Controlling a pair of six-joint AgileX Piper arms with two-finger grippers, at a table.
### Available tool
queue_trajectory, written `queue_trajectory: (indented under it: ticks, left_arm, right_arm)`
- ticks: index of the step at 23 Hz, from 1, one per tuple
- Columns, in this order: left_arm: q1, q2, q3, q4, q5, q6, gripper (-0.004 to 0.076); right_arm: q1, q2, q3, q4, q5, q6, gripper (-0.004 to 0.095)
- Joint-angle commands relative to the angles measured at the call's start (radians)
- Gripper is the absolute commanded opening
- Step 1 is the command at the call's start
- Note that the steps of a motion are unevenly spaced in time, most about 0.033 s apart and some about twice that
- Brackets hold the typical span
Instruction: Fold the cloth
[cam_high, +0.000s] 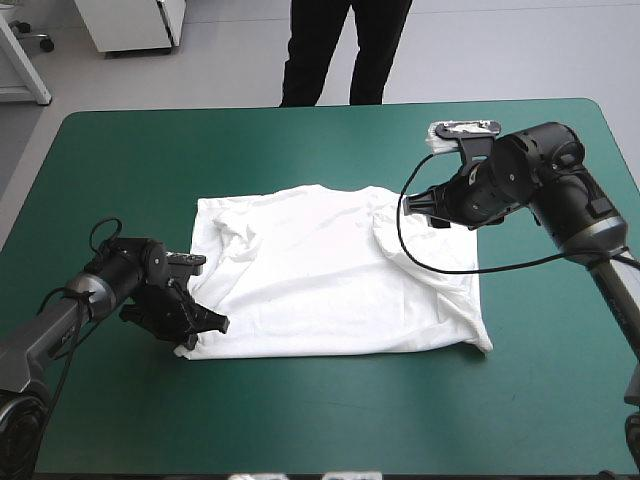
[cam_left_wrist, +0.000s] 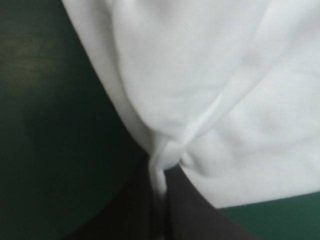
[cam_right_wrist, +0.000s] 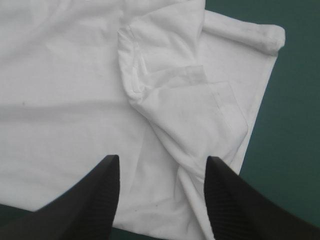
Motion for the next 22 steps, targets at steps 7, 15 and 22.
queue_trajectory:
  ticks: [7, 15, 22]
  left_arm:
    - [-0.002, 0.003, 0.004, -0.007, -0.010, 0.000, -0.0009]
    - [-0.002, 0.003, 0.004, -0.007, -0.010, 0.025, -0.0009]
    - [-0.002, 0.003, 0.004, -0.007, -0.010, 0.025, -0.0009]
  right_arm:
    - [-0.024, -0.132, 0.298, -0.024, -0.048, 0.030, 0.0488]
    - [-0.024, -0.180, 0.627, -0.029, -0.208, 0.111, 0.0488]
    - [-0.032, -0.178, 0.810, -0.029, -0.396, 0.221, 0.0486]
